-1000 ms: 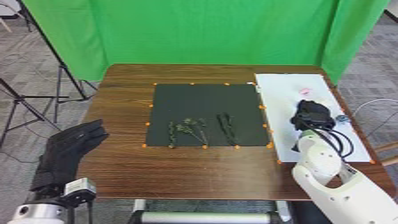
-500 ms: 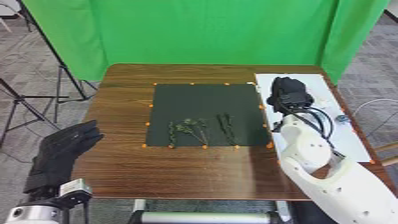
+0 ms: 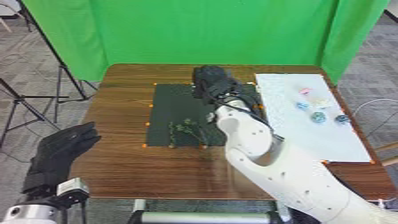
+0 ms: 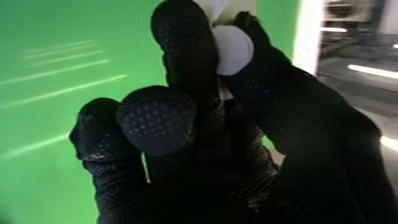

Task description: Arrange flowers

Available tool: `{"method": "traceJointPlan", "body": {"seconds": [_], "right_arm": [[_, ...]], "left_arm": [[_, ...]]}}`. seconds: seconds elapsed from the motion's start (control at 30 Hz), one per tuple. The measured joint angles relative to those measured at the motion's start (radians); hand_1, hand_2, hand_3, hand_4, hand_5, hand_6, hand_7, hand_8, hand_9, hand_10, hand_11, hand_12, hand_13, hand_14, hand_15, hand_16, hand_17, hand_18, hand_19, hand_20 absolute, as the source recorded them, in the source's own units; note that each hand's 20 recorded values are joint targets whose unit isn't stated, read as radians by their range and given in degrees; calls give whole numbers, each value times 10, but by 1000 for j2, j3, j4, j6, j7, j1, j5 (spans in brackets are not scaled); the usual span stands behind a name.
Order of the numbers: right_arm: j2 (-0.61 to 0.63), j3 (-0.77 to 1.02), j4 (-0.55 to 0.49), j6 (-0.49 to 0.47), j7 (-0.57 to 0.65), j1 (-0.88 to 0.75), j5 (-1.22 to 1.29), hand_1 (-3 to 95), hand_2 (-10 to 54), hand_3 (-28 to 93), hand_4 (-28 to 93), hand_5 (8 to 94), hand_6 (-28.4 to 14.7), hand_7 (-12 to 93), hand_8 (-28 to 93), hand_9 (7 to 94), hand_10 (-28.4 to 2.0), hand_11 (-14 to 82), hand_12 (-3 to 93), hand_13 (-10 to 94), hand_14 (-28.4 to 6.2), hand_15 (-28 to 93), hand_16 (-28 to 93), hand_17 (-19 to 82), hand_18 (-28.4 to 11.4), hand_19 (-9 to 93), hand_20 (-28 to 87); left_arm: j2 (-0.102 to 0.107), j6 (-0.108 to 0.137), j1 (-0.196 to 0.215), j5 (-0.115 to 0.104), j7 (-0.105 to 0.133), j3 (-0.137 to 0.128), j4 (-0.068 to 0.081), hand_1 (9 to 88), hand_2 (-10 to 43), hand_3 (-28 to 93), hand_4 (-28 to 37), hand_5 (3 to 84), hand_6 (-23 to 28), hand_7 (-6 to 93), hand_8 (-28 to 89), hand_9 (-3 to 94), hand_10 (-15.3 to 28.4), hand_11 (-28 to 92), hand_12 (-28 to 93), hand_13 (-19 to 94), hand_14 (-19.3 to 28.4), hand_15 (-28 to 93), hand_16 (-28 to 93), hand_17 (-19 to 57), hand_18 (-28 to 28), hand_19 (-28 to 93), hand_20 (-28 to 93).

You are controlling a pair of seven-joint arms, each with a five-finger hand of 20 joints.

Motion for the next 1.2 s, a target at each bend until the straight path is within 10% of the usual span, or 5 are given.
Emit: {"method": "traceJointPlan", "body": {"seconds": [0.3, 0.67, 1.2], "right_arm": [[-219, 11, 123, -45, -90, -40, -69, 512, -62, 776, -283, 799, -6, 282, 104, 864, -96, 261, 309, 765, -46, 715, 248, 493, -169, 932, 337], [-308, 40, 170, -114, -103, -133, -82, 502, -66, 768, -283, 798, 2, 276, 66, 865, -98, 271, 292, 760, -57, 706, 246, 481, -177, 932, 315], [-360, 81, 210, -207, -37, -154, -69, 408, -95, 758, -283, 742, -19, 277, 61, 797, -124, 338, 217, 718, -76, 722, 239, 450, -187, 932, 298]], "left_arm": [[-42, -30, -53, 18, -35, 2, 36, 287, 63, 839, -113, 500, 151, 148, -88, 410, 220, 354, 97, 278, 281, 580, -114, -93, 215, 567, 145], [-45, -61, -143, 35, -53, 42, 68, 288, 63, 839, -113, 500, 150, 149, -88, 410, 219, 355, 97, 277, 279, 580, -115, -93, 215, 568, 146], [-34, -74, -171, 44, -60, 39, 69, 286, 63, 840, -113, 499, 150, 149, -89, 410, 220, 354, 97, 278, 281, 581, -114, -94, 215, 567, 145]]}}
